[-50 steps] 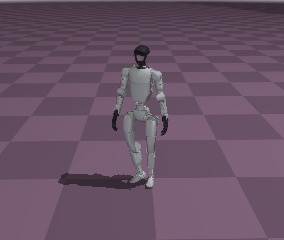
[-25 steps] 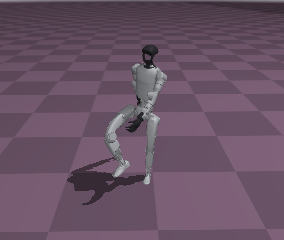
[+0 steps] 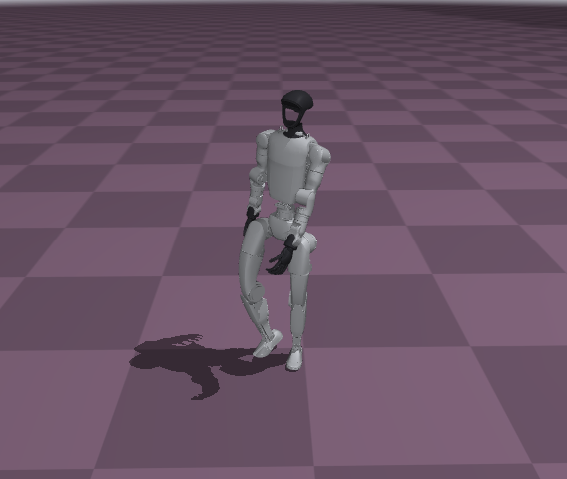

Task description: In place motions

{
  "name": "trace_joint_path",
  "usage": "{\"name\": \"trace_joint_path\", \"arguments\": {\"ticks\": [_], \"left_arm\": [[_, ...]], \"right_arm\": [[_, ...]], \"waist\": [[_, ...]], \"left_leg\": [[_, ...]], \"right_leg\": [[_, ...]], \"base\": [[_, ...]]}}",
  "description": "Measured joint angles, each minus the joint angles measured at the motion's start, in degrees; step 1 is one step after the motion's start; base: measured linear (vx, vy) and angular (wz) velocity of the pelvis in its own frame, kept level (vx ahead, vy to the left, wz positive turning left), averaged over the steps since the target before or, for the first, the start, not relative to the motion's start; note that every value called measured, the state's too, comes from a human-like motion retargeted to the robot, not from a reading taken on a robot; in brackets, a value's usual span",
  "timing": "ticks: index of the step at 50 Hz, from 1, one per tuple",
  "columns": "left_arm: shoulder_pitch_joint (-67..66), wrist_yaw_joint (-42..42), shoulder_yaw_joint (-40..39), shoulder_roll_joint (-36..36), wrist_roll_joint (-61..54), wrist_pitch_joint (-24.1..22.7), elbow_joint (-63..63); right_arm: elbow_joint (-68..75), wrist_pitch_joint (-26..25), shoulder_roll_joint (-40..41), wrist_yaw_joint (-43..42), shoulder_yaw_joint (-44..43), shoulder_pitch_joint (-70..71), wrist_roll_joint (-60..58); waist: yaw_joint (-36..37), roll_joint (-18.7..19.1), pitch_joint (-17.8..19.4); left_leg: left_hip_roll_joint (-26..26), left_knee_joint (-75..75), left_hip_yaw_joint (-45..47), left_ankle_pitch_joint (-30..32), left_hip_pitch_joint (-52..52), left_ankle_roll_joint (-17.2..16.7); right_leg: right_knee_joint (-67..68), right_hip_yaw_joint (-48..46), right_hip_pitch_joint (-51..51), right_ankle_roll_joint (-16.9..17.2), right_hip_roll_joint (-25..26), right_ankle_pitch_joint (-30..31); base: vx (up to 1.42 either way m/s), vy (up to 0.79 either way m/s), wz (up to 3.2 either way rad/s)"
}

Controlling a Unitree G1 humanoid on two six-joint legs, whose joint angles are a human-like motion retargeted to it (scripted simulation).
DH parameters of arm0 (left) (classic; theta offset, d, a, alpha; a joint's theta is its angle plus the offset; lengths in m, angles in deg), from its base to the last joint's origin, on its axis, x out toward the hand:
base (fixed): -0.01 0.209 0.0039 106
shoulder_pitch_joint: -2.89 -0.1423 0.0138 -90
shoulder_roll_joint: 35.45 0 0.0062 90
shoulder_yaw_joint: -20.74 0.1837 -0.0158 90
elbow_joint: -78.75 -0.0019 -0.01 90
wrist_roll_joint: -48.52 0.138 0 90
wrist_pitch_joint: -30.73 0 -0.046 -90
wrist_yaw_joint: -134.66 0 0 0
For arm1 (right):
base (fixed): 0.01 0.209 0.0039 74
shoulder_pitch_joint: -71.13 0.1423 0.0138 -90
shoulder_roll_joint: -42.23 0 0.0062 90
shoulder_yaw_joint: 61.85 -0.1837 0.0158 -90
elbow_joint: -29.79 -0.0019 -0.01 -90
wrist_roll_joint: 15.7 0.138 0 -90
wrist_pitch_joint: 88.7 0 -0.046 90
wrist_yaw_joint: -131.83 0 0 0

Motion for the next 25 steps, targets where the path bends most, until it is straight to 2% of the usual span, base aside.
{"name": "trace_joint_path", "arguments": {"ticks": [3, 7, 10, 15, 19, 20, 22, 25], "left_arm": [[-2.11, 0.03, -0.83, 0.04, 0.98, 0.19, 0.0], [-5.05, -0.18, -2.39, 0.53, 1.75, 0.75, 0.11], [-7.74, -1.11, -3.63, 1.26, 2.37, 1.15, 0.27], [-13.56, -1.56, -6.02, 3.0, 3.93, 2.23, -0.17], [-19.94, -1.85, -8.55, 3.59, 2.52, 2.71, -0.74], [-21.41, -2.1, -8.9, 3.66, 1.96, 2.87, -0.77], [-24.73, -3.18, -10.14, 3.79, 1.34, 3.75, -1.1], [-27.83, -4.22, -11.33, 4.41, 1.7, 4.36, -2.16]], "right_arm": [[-0.13, 0.35, -0.33, -0.43, 0.97, 1.79, 1.11], [-0.18, 0.48, -0.42, -0.76, 2.78, 4.41, 3.09], [-0.69, 0.19, 0.08, -0.2, 3.72, 5.95, 4.8], [-4.01, -0.39, 1.72, 2.18, 4.27, 7.94, 9.14], [-6.4, -0.23, 2.92, 1.74, 5.24, 10.94, 10.51], [-6.74, -0.18, 3.1, 1.64, 5.66, 11.78, 10.76], [-7.32, -0.55, 3.42, 2.12, 6.21, 14.84, 11.08], [-8.87, -1.43, 3.87, 3.46, 5.85, 18.94, 11.9]], "waist": [[0.56, -0.79, -0.85], [0.74, -2.33, -1.39], [2.15, -2.7, -1.69], [5.89, -1.86, -2.72], [5.82, -1.29, -2.53], [5.85, -1.21, -2.35], [6.35, -1.6, -0.94], [6.37, -2.24, 0.58]], "left_leg": [[-1.32, -0.18, -0.31, -0.25, -0.51, -0.33], [-3.74, 0.04, -0.96, -0.72, -0.86, -0.65], [-4.2, 0.46, -1.03, -1.1, -0.8, -1.23], [-2.2, 2.5, 0.34, -1.76, -1.48, -2.86], [-0.27, 7.61, -0.7, -0.99, -3.67, -4.17], [0.23, 9.13, -0.52, -0.24, -4.14, -4.32], [2.35, 17.49, -1.11, 5.29, -7.69, -4.47], [6.24, 35.01, -4.68, 15.16, -17.4, -1.97]], "right_leg": [[-10.04, 1.44, 5.29, 1.64, 0.59, 0.54], [-21.35, 2.1, 10.92, 4.24, 0.51, -6.14], [-26.51, 2.1, 12.93, 3.51, 0.77, -9.29], [-30.07, 4.21, 13.27, 2.37, 2.37, -8.16], [-30.0, 3.97, 13.35, 0.91, 2.83, -8.73], [-30.0, 3.92, 13.48, 0.65, 2.83, -8.82], [-30.08, 3.78, 14.25, 0.24, 2.02, -8.96], [-30.47, 1.77, 14.5, 0.03, 0.84, -9.06]], "base": [[-0.08, -0.08, -0.13], [-0.12, -0.14, -0.01], [-0.08, -0.12, -0.23], [-0.12, -0.18, -0.36], [-0.13, -0.14, 0.02], [-0.19, -0.15, 0.06], [-0.26, -0.15, 0.15], [-0.28, -0.17, 0.55]]}}
